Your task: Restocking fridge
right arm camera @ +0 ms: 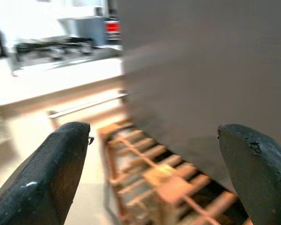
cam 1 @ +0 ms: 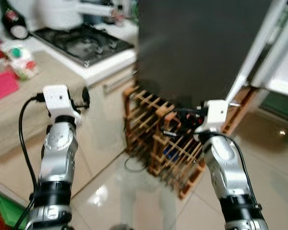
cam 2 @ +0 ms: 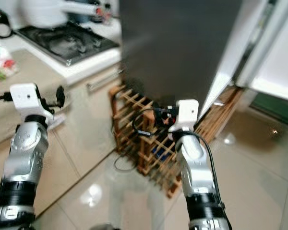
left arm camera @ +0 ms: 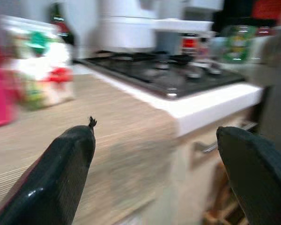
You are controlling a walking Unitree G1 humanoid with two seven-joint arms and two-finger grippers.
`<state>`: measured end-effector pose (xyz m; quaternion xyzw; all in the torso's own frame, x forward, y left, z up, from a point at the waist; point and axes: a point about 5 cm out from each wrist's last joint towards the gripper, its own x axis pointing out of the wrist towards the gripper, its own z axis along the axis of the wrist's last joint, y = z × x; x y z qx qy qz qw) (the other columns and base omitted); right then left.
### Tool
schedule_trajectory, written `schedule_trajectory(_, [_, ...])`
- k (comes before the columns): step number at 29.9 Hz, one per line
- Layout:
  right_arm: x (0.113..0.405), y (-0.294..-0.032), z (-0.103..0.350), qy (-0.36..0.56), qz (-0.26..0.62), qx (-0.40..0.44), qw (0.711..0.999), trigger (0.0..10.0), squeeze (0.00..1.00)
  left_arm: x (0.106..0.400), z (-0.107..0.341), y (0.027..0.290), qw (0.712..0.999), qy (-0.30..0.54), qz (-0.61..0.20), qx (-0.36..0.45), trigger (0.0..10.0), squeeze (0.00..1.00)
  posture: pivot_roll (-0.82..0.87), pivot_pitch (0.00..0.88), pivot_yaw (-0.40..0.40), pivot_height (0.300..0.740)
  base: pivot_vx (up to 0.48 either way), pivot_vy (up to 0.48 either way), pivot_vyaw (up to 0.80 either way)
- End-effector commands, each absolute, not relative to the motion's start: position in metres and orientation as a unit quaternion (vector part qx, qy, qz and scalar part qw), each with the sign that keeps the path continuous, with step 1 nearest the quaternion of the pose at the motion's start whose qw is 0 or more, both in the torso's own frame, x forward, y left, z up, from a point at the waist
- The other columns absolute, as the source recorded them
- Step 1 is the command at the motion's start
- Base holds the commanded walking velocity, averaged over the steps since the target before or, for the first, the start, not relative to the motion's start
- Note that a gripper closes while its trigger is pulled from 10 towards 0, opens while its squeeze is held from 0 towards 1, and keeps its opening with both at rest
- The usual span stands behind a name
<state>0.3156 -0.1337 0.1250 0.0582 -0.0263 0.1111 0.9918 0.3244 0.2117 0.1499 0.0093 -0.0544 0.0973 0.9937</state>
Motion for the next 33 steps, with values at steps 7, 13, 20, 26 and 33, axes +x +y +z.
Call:
schedule_trajectory(7, [0.320, -0.135, 0.128, -0.038, 0.108, 0.016, 0.993, 10.0, 0.00, 0.319, 0.146, 0.213, 0.988, -0.026, 0.129, 0.080, 10.0, 0.00, 0.01, 0.000, 0.013, 0.740, 0.000, -0.135, 0.50])
schedule_trajectory(13, [0.324, -0.134, 0.133, -0.045, 0.115, 0.008, 0.992, 10.0, 0.00, 0.320, 0.140, 0.214, 0.985, 0.001, 0.151, 0.085, 10.0, 0.00, 0.02, 0.000, 0.008, 0.740, 0.000, -0.472, 0.48])
schedule_trajectory(20, [0.325, -0.129, 0.136, -0.055, 0.140, 0.021, 0.988, 10.0, 0.00, 0.323, 0.146, 0.200, 0.991, -0.023, 0.113, 0.070, 10.0, 0.00, 0.02, 0.000, -0.002, 0.740, 0.000, -0.236, 0.27])
schedule_trajectory(26, [0.325, -0.125, 0.135, -0.051, 0.154, 0.026, 0.986, 10.0, 0.00, 0.329, 0.159, 0.197, 0.990, -0.048, 0.110, 0.077, 10.0, 0.00, 0.03, 0.000, -0.013, 0.740, 0.000, 0.000, 0.00])
schedule_trajectory(33, [0.324, -0.118, 0.132, -0.047, 0.172, 0.027, 0.984, 10.0, 0.00, 0.328, 0.161, 0.192, 0.991, -0.057, 0.096, 0.075, 10.0, 0.00, 0.05, 0.000, -0.029, 0.740, 0.000, 0.000, 0.00])
